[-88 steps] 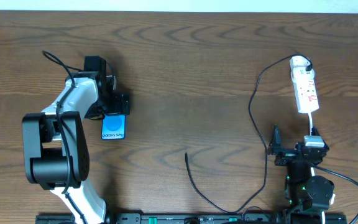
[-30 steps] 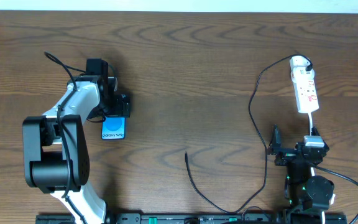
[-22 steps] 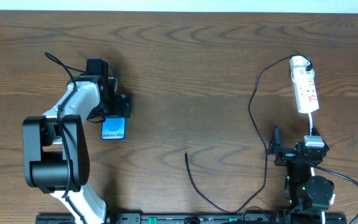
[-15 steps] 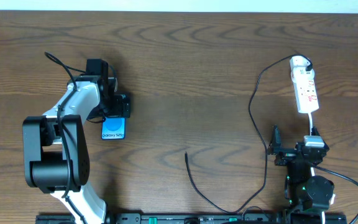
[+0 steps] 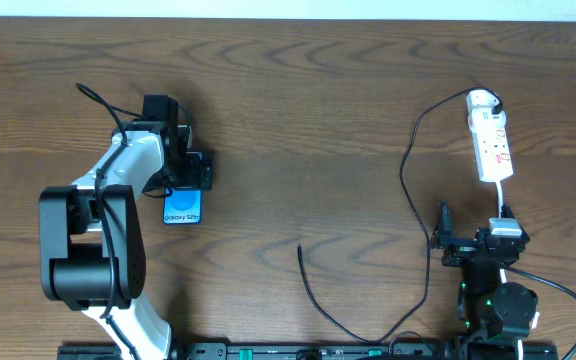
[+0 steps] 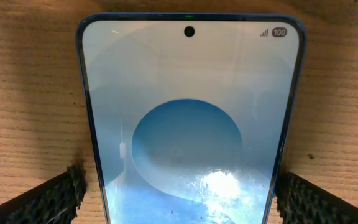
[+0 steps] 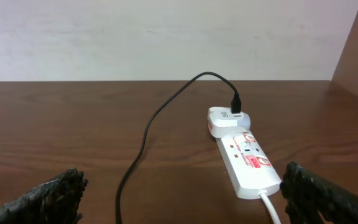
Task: Plug charger to phone and switch on socket
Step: 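Close the left gripper on the phone's sides, then lift the phone upward with the left gripper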
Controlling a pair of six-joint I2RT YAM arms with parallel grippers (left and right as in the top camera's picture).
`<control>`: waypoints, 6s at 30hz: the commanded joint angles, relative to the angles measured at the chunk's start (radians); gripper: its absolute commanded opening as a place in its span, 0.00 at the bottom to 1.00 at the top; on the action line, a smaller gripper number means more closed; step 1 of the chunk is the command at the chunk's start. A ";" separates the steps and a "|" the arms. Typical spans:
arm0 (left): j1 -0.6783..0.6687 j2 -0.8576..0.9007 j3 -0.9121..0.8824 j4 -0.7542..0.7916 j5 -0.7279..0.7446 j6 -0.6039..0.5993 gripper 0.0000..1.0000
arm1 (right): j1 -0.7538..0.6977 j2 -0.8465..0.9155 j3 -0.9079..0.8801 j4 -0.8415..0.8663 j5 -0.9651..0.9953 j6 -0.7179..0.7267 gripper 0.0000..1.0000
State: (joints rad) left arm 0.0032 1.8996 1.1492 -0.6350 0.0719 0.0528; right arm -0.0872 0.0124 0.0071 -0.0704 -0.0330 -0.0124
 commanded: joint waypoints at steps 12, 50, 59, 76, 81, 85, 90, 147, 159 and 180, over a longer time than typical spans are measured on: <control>-0.016 0.042 -0.046 -0.048 -0.042 -0.001 1.00 | 0.005 -0.006 -0.002 -0.004 0.005 -0.011 0.99; -0.016 0.042 -0.046 -0.037 -0.084 -0.001 0.99 | 0.005 -0.006 -0.002 -0.004 0.005 -0.011 0.99; -0.016 0.042 -0.046 -0.037 -0.084 -0.001 0.99 | 0.005 -0.006 -0.002 -0.004 0.005 -0.011 0.99; -0.016 0.042 -0.046 -0.037 -0.084 -0.001 0.93 | 0.005 -0.006 -0.002 -0.004 0.005 -0.011 0.99; -0.016 0.042 -0.046 -0.037 -0.084 -0.001 0.93 | 0.005 -0.006 -0.002 -0.004 0.005 -0.011 0.99; -0.016 0.042 -0.046 -0.037 -0.084 -0.001 0.92 | 0.005 -0.006 -0.002 -0.004 0.005 -0.011 0.99; -0.016 0.042 -0.046 -0.037 -0.084 -0.001 0.92 | 0.005 -0.006 -0.002 -0.004 0.005 -0.011 0.99; -0.016 0.042 -0.046 -0.037 -0.084 -0.001 0.76 | 0.005 -0.006 -0.002 -0.004 0.005 -0.011 0.99; -0.016 0.042 -0.046 -0.037 -0.084 -0.001 0.70 | 0.005 -0.006 -0.002 -0.004 0.005 -0.011 0.99; -0.016 0.042 -0.046 -0.037 -0.084 -0.001 0.59 | 0.005 -0.006 -0.002 -0.004 0.005 -0.011 0.99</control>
State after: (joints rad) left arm -0.0151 1.8980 1.1492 -0.6636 0.0570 0.0494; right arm -0.0872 0.0124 0.0071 -0.0704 -0.0330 -0.0124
